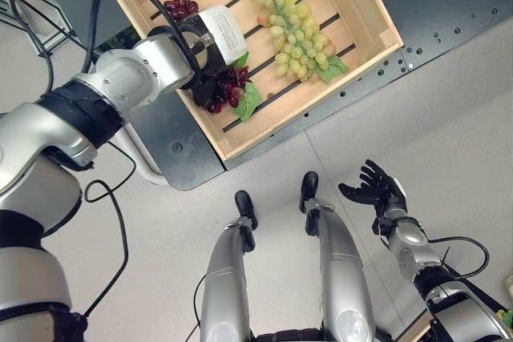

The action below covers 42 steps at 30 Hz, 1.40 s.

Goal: Pick up the fruits from the basket on one side to the basket on the other side

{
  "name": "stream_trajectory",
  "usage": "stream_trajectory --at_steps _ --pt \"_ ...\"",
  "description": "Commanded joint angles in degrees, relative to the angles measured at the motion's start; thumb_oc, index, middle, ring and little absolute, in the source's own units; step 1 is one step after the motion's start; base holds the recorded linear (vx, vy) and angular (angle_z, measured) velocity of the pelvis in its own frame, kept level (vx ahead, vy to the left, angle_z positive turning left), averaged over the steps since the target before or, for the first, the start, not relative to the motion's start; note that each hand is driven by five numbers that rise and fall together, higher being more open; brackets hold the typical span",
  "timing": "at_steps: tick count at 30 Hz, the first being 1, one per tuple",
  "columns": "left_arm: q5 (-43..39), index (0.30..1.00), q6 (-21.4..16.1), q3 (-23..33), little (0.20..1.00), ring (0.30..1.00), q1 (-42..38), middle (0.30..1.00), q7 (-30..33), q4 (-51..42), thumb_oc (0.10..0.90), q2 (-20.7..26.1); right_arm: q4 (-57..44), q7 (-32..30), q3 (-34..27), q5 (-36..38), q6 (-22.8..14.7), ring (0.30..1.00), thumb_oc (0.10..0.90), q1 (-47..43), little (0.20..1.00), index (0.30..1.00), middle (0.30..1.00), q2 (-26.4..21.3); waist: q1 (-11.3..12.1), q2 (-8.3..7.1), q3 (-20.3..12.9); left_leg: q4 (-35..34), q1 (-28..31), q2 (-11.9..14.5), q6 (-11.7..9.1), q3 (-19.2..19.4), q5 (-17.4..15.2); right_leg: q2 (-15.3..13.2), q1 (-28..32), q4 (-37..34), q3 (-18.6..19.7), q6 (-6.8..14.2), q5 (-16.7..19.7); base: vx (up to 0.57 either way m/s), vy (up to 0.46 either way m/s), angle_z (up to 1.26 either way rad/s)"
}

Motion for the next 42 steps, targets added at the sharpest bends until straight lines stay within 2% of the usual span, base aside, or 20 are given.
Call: stream_trajectory --at_steps 1,7,8,10,14,17,18,21,27,29,33,37,40,42 --pt "7.61 0.900 6.86 3.99 0.900 0.900 0.55 0.900 -0.38 7.58 0.800 4.35 -3.99 -0.96 -1.68 2.21 -3.65 0.900 0.800 0.60 0.900 0.900 0.900 -1.28 0.70 -1.51 -0.76 -1.99 -2.01 0.68 -0.76 3.99 1.54 1.35 1.58 -7.16 1.63 4.42 2.85 0.00 0.000 0.00" --pt "5.79 0.900 5.87 5.97 0.900 0.900 3.44 0.900 5.74 11.54 0.800 2.58 -4.77 -1.62 -1.53 2.81 -3.72 0.900 0.800 -0.18 0.900 0.900 0.900 -0.69 0.64 -1.81 -0.76 -2.60 -2.85 0.47 -0.79 4.05 1.85 1.51 0.74 -7.76 1.74 4.39 3.14 -0.01 0.008 -0.01" --pt "4.81 0.300 5.21 6.13 0.300 0.300 3.67 0.300 6.91 11.85 0.400 2.30 -4.71 -1.62 -1.67 2.79 -3.87 0.900 0.800 -0.31 0.900 0.900 0.900 -0.55 0.59 -1.85 -0.76 -2.63 -2.97 0.46 -0.80 4.06 1.84 1.57 0.58 -7.77 1.83 4.41 3.15 -0.02 0.017 -0.03" --pt "2.68 0.300 4.35 6.49 0.300 0.300 4.28 0.300 9.55 12.07 0.400 2.06 -4.65 -1.81 -1.91 2.60 -4.10 0.900 0.800 -0.44 0.900 0.900 0.900 -0.36 0.60 -1.89 -0.76 -2.77 -3.04 0.45 -0.79 4.10 1.85 1.63 0.53 -7.90 1.88 4.45 3.17 -0.03 0.016 -0.02" --pt "-4.89 0.300 0.14 7.40 0.300 0.300 5.08 0.300 17.04 11.59 0.400 1.71 -5.18 -2.78 -2.31 2.20 -4.37 0.900 0.800 -0.05 0.900 0.900 0.900 -0.18 0.64 -1.83 -0.76 -3.31 -2.37 0.35 -0.61 4.38 1.83 1.69 0.97 -8.05 1.92 4.52 3.12 -0.02 0.005 0.00" --pt "-21.94 0.300 -3.15 9.27 0.300 0.300 6.25 0.300 19.33 10.21 0.400 2.01 -5.58 -3.44 -2.93 1.68 -4.46 0.900 0.800 0.49 0.900 0.900 0.900 -0.19 0.89 -1.54 -0.76 -3.37 -1.54 0.10 -0.46 4.42 1.78 1.74 1.74 -7.86 1.90 4.54 2.99 -0.01 0.011 -0.01" --pt "-29.72 0.300 -4.62 11.74 0.300 0.300 7.80 0.300 19.15 9.80 0.400 1.87 -6.01 -3.85 -3.24 1.51 -4.11 0.900 0.800 0.72 0.900 0.900 0.900 -0.29 1.10 -1.43 -0.76 -3.63 -0.64 -0.12 -0.36 4.46 1.73 1.83 2.58 -8.03 1.83 4.53 2.88 -0.03 0.029 -0.03" --pt "-36.00 0.300 -6.53 15.57 0.300 0.300 10.44 0.300 19.75 10.21 0.400 1.35 -6.15 -3.71 -3.80 1.07 -3.92 0.900 0.800 1.13 0.900 0.900 0.900 -0.25 1.29 -1.26 -0.76 -3.57 0.50 -0.32 -0.21 4.37 1.55 1.89 3.73 -8.03 1.95 4.46 2.66 -0.02 0.030 -0.07" --pt "-44.48 0.300 -10.73 23.04 0.300 0.300 14.80 0.300 22.70 11.51 0.400 0.59 -7.63 -3.29 -4.36 0.13 -3.35 0.900 0.800 2.70 0.900 0.900 0.900 -0.08 1.44 -1.29 -0.76 -3.45 4.61 -0.32 -0.02 4.72 0.87 1.96 7.58 -7.91 2.39 4.40 1.95 -0.01 0.019 -0.05" --pt "-47.51 0.300 -11.95 26.40 0.300 0.300 17.50 0.300 24.68 10.96 0.400 0.10 -8.39 -3.27 -4.51 -0.41 -3.14 0.900 0.800 4.36 0.900 0.900 0.900 0.30 1.62 -1.10 -0.76 -3.31 8.23 -0.39 -0.33 4.25 -0.56 1.80 10.93 -7.24 2.63 4.92 0.48 0.05 0.026 0.01" --pt "-49.43 0.300 -13.19 30.01 0.300 0.300 20.33 0.300 26.61 9.96 0.400 -0.52 -8.67 -2.84 -4.77 -0.68 -3.26 0.900 0.800 5.29 0.900 0.900 0.900 0.73 1.86 -0.98 -0.76 -3.63 11.92 -0.67 -0.19 4.02 -1.05 1.50 14.37 -7.08 2.59 4.81 -0.17 0.01 0.006 0.01" --pt "-55.23 0.300 -14.59 34.06 0.300 0.300 23.57 0.300 29.25 8.34 0.400 -1.43 -9.43 -3.17 -4.73 -1.21 -3.38 0.900 0.800 6.10 0.900 0.900 0.900 1.59 1.98 -1.09 -0.76 -4.50 16.99 -0.94 -0.21 3.78 -1.39 1.23 19.29 -7.80 2.62 4.52 -0.68 0.00 0.000 0.00" --pt "-63.65 0.300 -15.76 40.59 0.300 0.300 28.54 0.300 30.97 5.97 0.400 -3.95 -11.20 -3.14 -4.78 -2.12 -4.54 0.900 0.800 8.16 0.900 0.900 0.900 2.65 1.96 -1.32 -1.07 -6.14 22.64 -0.94 -0.16 4.05 -1.55 0.85 24.53 -9.00 2.46 4.38 -1.02 0.00 0.000 0.00" --pt "-65.36 0.300 -15.99 42.72 0.300 0.300 30.67 0.300 31.83 4.71 0.400 -5.37 -12.67 -3.61 -4.47 -2.81 -4.91 0.900 0.800 9.20 0.900 0.900 0.900 3.13 1.86 -1.37 -2.01 -6.91 23.99 -1.02 -0.23 4.06 -1.44 0.74 25.88 -9.66 2.45 4.33 -1.08 0.03 0.000 -0.03"
